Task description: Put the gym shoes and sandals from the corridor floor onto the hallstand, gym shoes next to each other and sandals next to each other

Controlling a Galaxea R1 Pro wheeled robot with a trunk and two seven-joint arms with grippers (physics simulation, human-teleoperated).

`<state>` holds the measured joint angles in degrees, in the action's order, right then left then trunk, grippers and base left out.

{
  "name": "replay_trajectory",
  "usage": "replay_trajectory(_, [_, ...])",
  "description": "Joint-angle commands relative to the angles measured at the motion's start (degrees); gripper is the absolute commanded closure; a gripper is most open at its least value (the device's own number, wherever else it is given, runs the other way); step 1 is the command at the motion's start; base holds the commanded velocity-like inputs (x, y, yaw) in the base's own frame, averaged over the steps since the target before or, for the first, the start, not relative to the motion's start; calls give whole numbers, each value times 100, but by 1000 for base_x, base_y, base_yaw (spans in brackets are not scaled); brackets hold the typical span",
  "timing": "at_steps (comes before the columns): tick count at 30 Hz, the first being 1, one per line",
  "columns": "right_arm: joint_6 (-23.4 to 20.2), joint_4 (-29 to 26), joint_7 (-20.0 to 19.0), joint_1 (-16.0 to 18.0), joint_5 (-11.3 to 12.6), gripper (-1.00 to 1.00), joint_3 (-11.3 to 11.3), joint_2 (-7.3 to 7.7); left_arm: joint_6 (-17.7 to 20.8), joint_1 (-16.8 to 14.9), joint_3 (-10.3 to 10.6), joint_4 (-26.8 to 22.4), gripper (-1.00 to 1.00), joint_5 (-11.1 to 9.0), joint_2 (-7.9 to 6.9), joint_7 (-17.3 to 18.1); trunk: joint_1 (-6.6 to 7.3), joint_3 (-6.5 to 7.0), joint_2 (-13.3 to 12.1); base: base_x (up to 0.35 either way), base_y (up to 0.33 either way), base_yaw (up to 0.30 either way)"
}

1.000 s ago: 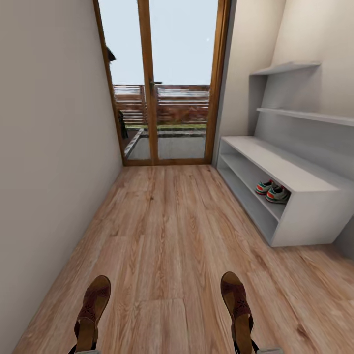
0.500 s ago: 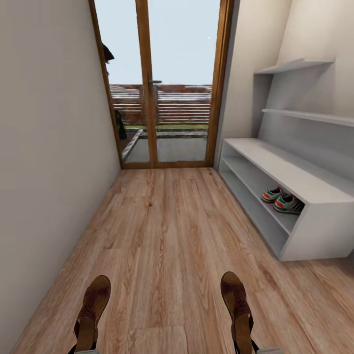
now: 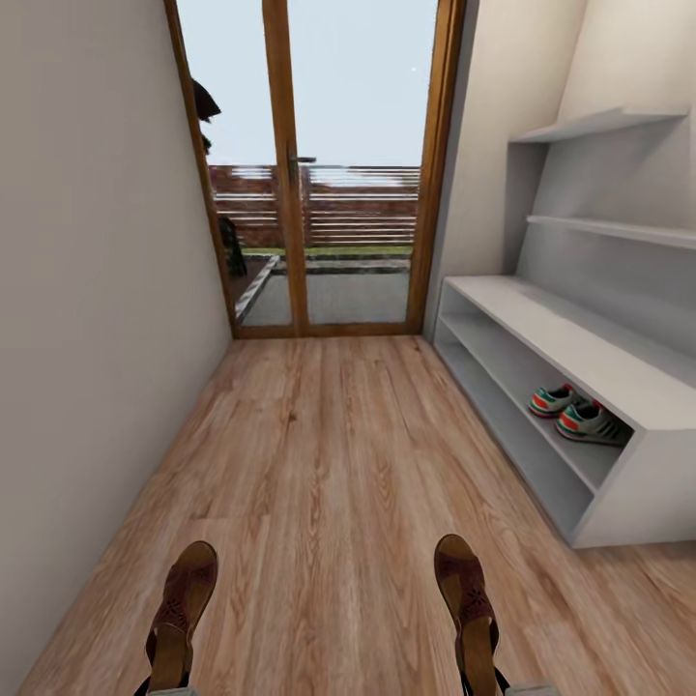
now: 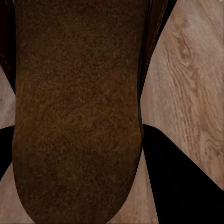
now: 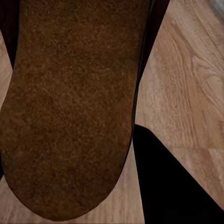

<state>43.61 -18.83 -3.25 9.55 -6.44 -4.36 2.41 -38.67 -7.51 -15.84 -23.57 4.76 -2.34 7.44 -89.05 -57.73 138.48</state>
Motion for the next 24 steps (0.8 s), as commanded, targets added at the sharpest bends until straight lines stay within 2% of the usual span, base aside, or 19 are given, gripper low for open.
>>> replay_trajectory(1, [16, 2, -44, 3, -24, 100, -47, -3, -17, -5, -50, 2, 100, 60, 5, 30, -2, -5, 2, 340, 0, 0])
replay_trajectory(24, [16, 2, -44, 3, -24, 100, -47, -3, -17, -5, -50, 2, 100, 60, 5, 30, -2, -5, 2, 340, 0, 0])
